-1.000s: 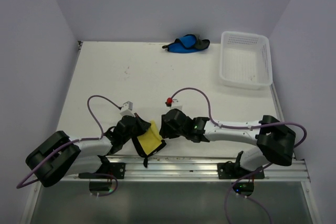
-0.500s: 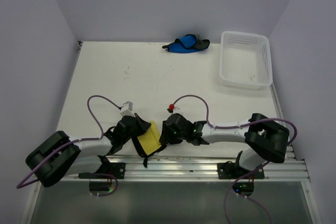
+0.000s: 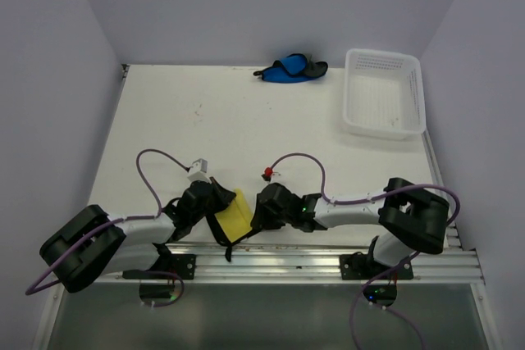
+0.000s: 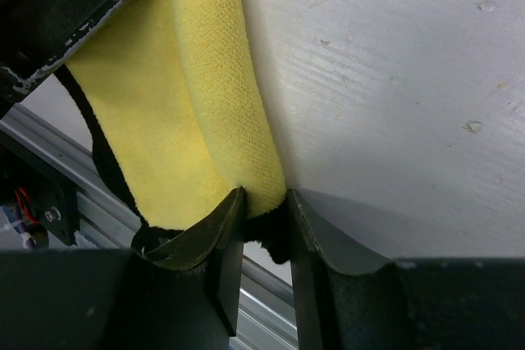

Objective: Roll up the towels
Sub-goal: Roll the towel

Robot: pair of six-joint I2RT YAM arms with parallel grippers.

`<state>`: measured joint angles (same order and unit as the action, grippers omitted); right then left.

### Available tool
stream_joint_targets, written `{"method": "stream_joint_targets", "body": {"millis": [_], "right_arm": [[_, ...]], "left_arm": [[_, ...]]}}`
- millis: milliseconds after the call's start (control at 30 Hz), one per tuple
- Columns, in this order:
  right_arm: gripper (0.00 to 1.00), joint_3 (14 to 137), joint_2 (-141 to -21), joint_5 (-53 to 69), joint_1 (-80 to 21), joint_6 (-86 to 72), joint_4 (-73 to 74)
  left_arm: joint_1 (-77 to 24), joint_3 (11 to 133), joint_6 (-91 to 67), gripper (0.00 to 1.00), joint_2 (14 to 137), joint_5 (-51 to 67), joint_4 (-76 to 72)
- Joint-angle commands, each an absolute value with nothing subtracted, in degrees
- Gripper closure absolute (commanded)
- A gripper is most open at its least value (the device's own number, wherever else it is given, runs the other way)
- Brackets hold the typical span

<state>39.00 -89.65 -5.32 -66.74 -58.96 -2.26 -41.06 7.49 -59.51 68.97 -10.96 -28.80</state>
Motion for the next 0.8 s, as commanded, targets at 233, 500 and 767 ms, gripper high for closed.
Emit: {"method": "stream_joint_targets", "body": {"millis": [233,500,767], "right_arm": [[0.95,39.4,-91.8,-6.1,-69.8,-56.5,-1.6],[1.0,43.9,-91.4,-14.5,-73.1,-53.2,6.6],[1.0,45.8,-91.8,-17.8,-73.7,-52.6,8.9]], "left_arm": [[-41.2,7.7,-59.4,1.0,68.8,-14.6,-22.2],[-41.0,13.6,-57.8,0.72,65.4,-15.4,-13.2],[-41.0,21.1,-56.2,0.56,59.4,-18.1,1.9]]}}
